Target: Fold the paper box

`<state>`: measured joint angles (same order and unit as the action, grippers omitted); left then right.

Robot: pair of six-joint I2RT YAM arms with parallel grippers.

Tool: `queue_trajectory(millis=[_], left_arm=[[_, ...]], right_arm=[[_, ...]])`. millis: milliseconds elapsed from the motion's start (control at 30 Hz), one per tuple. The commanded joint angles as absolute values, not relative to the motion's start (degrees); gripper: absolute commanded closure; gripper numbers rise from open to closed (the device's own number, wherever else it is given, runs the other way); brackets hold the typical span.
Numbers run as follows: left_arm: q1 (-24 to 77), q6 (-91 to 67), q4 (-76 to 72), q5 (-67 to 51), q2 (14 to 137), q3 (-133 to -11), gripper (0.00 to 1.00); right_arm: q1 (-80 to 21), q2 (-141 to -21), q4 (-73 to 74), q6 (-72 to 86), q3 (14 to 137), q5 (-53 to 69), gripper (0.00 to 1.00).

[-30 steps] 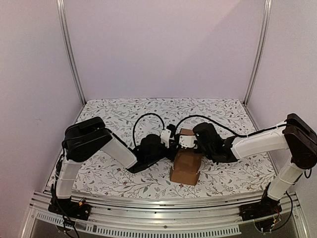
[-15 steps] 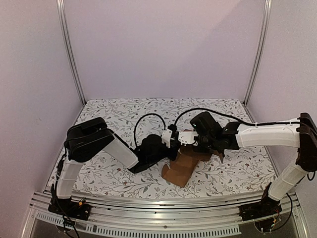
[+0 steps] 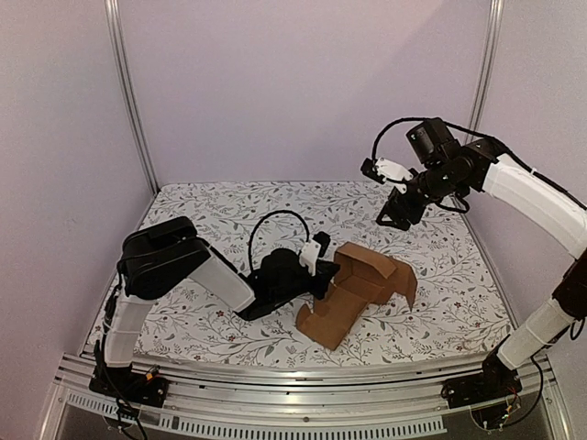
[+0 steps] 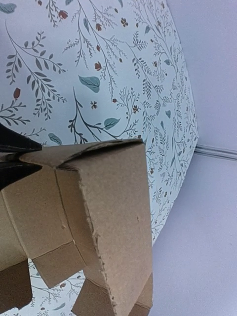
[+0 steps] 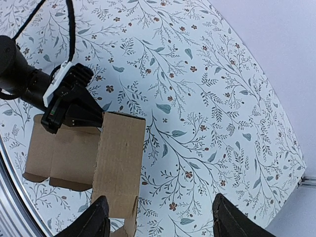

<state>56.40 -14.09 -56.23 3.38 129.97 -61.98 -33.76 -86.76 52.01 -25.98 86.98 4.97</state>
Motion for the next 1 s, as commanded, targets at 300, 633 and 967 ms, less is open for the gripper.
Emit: queue_trajectory(millis=[300,633,967], left_arm=[[57.54,-6.72,-50.53,1.19,126.47,-62.29,0.91],[57.92,-6.27,-49.02,0.9,128.32,-63.4,0.89],[57.93,-6.43,-47.02,0.44,129.02,-63.69,0.79]], right_arm=[[-26.07,-113.81,61.64,-14.41,98.25,33.45,0.28],[-25.82,-118.43,63.25,-14.0,98.15,37.63,0.35],[-25.8,-120.45,64.07,-14.5,98.08,36.58,0.47]])
